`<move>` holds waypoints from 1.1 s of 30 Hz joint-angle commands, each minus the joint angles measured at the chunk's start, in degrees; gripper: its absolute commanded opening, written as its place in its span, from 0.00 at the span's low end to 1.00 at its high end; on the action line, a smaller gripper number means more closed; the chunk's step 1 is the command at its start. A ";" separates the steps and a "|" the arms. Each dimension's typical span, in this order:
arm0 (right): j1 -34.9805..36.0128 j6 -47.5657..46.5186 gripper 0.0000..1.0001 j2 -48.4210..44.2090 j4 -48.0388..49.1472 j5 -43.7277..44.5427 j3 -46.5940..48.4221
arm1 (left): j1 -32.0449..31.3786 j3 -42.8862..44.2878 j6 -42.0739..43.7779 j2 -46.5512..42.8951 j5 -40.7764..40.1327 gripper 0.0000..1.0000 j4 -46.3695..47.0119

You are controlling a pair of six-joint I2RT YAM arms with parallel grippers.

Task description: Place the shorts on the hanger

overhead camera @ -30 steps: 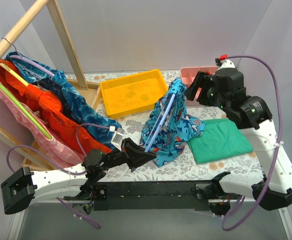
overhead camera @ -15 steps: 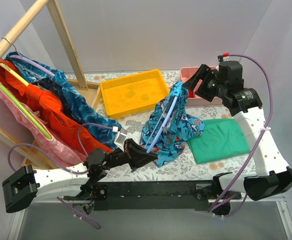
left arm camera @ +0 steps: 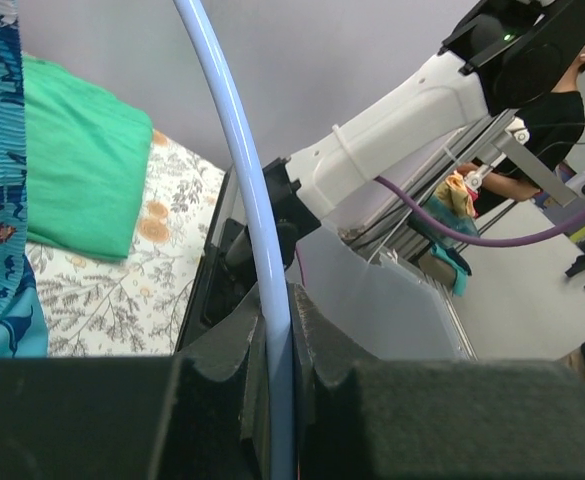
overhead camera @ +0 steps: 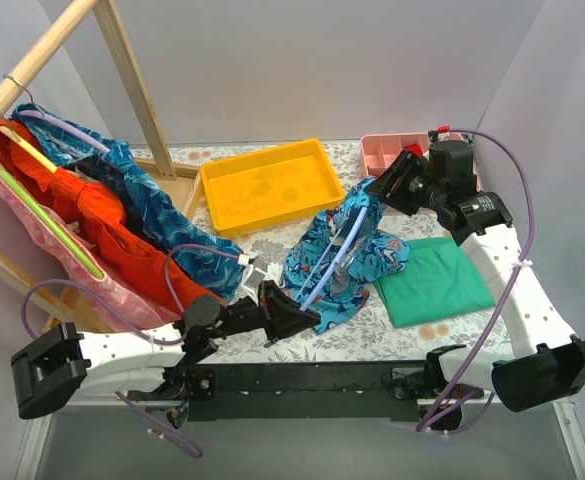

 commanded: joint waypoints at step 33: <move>8.41 -4.52 0.02 -9.40 -1.82 2.08 -12.62 | -4.67 13.35 8.12 13.41 -2.45 0.00 -4.49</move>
